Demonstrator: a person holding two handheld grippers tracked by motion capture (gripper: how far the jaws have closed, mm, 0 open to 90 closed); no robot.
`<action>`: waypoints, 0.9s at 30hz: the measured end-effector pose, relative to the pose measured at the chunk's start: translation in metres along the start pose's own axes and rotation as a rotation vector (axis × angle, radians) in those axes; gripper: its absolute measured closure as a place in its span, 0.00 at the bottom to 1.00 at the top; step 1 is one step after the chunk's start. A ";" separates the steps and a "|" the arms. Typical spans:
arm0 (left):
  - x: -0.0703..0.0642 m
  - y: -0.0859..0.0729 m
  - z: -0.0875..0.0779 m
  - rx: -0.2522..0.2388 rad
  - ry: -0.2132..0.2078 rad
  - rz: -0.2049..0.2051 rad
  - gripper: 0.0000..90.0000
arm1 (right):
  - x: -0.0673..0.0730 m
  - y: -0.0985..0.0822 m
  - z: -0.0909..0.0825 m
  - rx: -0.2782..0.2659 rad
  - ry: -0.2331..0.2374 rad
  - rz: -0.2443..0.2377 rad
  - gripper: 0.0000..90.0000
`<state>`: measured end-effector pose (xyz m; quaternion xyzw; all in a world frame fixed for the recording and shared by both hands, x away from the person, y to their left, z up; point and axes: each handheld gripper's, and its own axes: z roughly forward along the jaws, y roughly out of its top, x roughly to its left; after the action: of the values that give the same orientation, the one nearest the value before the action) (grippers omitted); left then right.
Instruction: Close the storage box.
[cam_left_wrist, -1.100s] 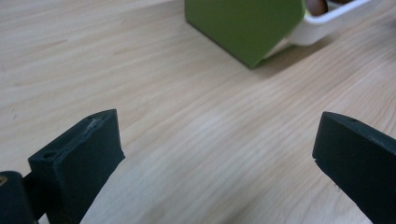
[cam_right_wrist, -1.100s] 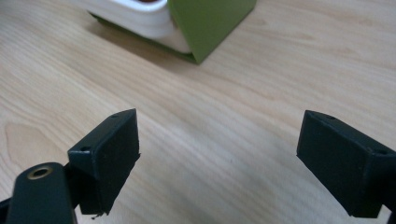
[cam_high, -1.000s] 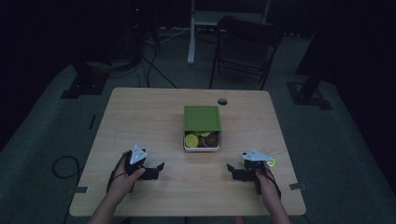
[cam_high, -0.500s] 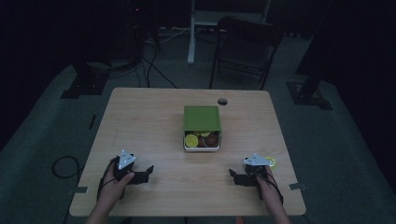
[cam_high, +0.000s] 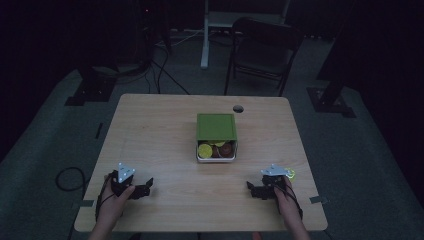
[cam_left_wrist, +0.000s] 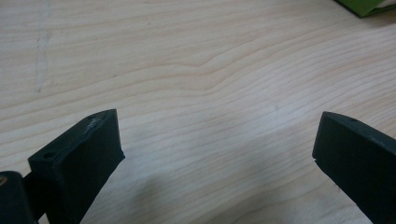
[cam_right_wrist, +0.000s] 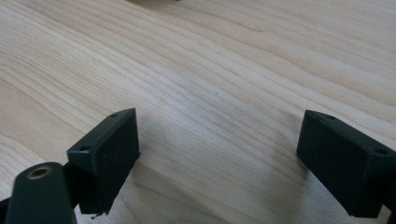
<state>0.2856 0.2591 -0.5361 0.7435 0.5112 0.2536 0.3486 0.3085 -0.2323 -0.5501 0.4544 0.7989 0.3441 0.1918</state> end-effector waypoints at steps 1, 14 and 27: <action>0.001 -0.001 0.000 0.009 0.007 0.000 0.02 | 0.000 0.000 0.000 0.000 0.001 -0.001 0.14; 0.015 -0.015 -0.006 0.095 0.151 -0.049 0.02 | 0.000 0.001 0.001 0.001 0.006 -0.003 0.13; 0.036 -0.022 -0.012 0.101 0.257 -0.137 0.02 | -0.001 0.001 0.001 0.001 0.003 -0.002 0.13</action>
<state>0.2765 0.3007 -0.5448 0.6850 0.6133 0.2963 0.2587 0.3103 -0.2320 -0.5502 0.4534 0.7997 0.3443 0.1908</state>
